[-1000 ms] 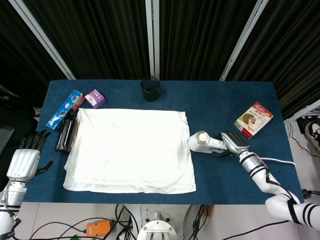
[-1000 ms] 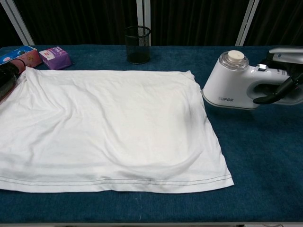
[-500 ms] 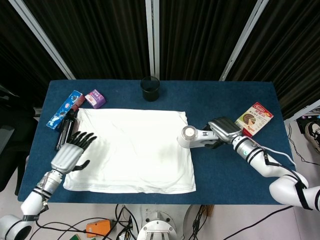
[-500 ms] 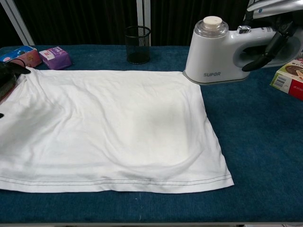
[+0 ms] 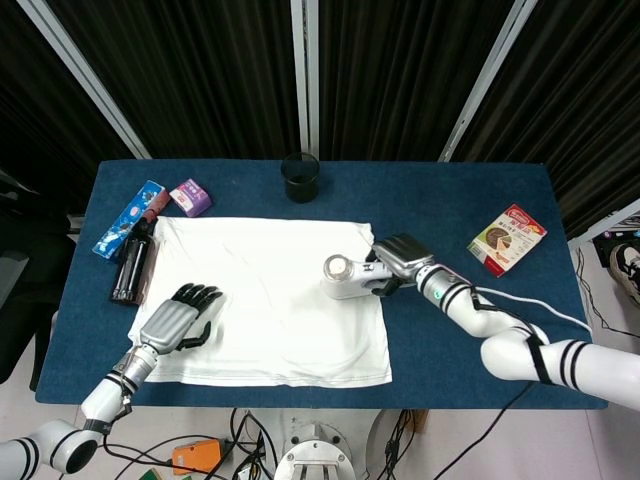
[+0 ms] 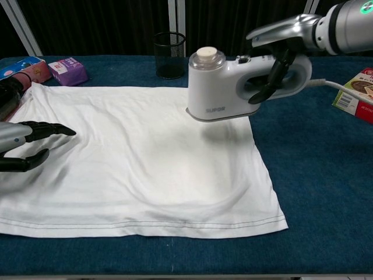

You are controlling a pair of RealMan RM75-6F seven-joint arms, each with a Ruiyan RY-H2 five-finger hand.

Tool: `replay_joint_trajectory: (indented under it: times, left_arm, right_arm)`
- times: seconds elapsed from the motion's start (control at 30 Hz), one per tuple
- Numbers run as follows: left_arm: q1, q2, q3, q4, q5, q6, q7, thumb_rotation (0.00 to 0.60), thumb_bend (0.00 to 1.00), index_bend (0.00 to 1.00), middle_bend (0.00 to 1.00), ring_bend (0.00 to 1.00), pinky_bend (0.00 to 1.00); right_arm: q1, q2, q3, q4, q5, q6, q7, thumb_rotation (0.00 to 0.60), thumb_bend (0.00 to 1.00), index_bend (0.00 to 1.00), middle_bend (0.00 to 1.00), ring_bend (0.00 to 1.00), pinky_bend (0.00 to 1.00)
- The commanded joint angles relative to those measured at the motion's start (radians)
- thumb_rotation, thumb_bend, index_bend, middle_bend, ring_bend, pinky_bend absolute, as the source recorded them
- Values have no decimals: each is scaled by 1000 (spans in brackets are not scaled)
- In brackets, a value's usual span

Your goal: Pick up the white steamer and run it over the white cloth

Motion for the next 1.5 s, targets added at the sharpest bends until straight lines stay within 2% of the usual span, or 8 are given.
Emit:
replay_joint_trajectory:
  times: [0.03, 0.33, 0.47, 0.67, 0.83, 1.23, 1.33, 1.5]
  left_arm:
    - [-5, -2, 4, 0, -7, -8, 3, 68, 539, 71, 47, 0, 0]
    - [-18, -1, 8, -15, -44, -36, 23, 47, 535, 71, 47, 0, 0]
    - [-22, -4, 13, -12, -51, -41, 29, 48, 533, 71, 47, 0, 0]
    - [-29, -6, 15, -12, -55, -41, 29, 48, 531, 71, 47, 0, 0]
    - [-34, -6, 17, -12, -59, -43, 33, 46, 531, 71, 47, 0, 0]
    - [-45, -12, 22, -12, -68, -47, 45, 46, 531, 71, 47, 0, 0]
    - [-46, -13, 22, -14, -69, -45, 48, 47, 531, 71, 47, 0, 0]
    - [-52, -14, 21, -15, -71, -45, 55, 48, 531, 71, 47, 0, 0]
  right_arm:
    - [66, -93, -41, 59, 67, 14, -69, 600, 551, 987, 859, 926, 642]
    - [134, -258, -79, 143, 149, 134, -196, 600, 551, 987, 859, 926, 642]
    - [131, -313, -89, 178, 142, 192, -235, 600, 551, 988, 859, 926, 642]
    - [105, -370, -93, 219, 89, 192, -209, 600, 550, 989, 859, 926, 643]
    - [69, -358, -94, 186, 3, 171, -142, 600, 550, 989, 859, 926, 643]
    - [-16, -235, -138, 14, -236, 138, -13, 600, 551, 989, 860, 926, 644]
    - [-39, -223, -118, 24, -264, 179, 17, 600, 550, 989, 860, 926, 645]
    - [-53, -242, -68, 112, -257, 222, 46, 600, 551, 989, 860, 926, 646]
